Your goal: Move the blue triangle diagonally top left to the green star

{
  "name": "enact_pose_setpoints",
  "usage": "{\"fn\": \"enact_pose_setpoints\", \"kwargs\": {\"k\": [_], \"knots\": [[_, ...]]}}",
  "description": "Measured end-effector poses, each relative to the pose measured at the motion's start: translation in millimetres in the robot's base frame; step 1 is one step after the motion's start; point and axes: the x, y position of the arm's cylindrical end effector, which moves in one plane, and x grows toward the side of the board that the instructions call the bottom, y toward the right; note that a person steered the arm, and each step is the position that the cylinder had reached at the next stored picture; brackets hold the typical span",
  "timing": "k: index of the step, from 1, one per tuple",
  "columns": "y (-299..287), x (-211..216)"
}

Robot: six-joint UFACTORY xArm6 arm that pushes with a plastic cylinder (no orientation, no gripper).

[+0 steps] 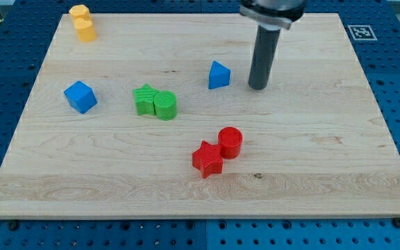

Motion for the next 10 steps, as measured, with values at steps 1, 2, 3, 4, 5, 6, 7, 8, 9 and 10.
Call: {"fn": "enact_pose_setpoints", "kwargs": {"k": [1, 2, 3, 4, 5, 6, 7, 8, 9, 10], "knots": [[-31.5, -12.3], [-52.6, -17.4], [-52.7, -17.4], [-55.2, -17.4], [-85.5, -19.6], [-77.5, -19.1], [-62.0, 0.0], [-95.5, 18.6], [-134.6, 10.7], [-121.1, 6.1]]}}
